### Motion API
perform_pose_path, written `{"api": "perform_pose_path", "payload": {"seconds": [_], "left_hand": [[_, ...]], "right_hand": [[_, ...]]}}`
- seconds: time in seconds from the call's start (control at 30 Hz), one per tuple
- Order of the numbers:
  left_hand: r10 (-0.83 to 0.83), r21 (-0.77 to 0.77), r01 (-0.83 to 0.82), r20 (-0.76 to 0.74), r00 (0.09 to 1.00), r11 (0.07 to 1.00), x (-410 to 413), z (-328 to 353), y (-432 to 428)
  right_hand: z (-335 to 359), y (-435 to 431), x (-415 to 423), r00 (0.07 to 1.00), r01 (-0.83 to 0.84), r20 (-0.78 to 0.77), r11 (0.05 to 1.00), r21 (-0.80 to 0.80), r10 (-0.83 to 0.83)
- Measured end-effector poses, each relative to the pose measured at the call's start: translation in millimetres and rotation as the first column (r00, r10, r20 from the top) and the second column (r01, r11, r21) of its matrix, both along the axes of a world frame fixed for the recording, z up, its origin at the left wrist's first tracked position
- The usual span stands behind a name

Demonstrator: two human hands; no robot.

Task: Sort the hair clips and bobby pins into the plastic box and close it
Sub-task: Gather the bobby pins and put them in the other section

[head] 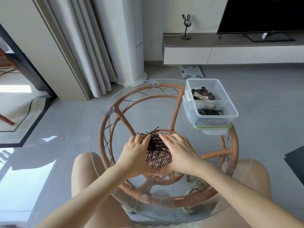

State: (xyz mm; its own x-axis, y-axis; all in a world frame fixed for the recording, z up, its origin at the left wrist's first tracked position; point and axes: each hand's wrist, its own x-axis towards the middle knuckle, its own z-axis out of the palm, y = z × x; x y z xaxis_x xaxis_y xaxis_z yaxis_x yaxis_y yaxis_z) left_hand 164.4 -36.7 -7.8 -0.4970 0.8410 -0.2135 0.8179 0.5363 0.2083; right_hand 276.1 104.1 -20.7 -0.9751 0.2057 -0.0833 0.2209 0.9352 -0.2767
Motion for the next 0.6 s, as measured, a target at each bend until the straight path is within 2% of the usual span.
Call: {"api": "perform_pose_path", "payload": {"seconds": [0.1,0.27,0.47,0.6], "left_hand": [[0.026,0.051,-0.028,0.043,0.999,0.998,-2.1,1.3,6.9],[0.084,0.09,-0.092,0.091,0.992,0.992,-13.6,4.3,10.8],[0.054,0.067,-0.065,0.152,0.987,0.996,-24.1,17.6,12.7],[0.071,0.094,-0.092,0.212,0.975,0.991,-35.6,21.3,8.6]], "right_hand": [[1.7,2.3,-6.7,0.998,-0.006,-0.063,0.994,-0.11,-0.001],[7.1,4.8,-11.7,0.984,0.074,-0.132,0.954,-0.289,-0.116],[12.5,11.1,-14.5,0.99,0.055,-0.109,0.966,-0.251,-0.085],[22.8,21.0,-8.4,0.987,0.082,-0.107,0.952,-0.294,-0.118]]}}
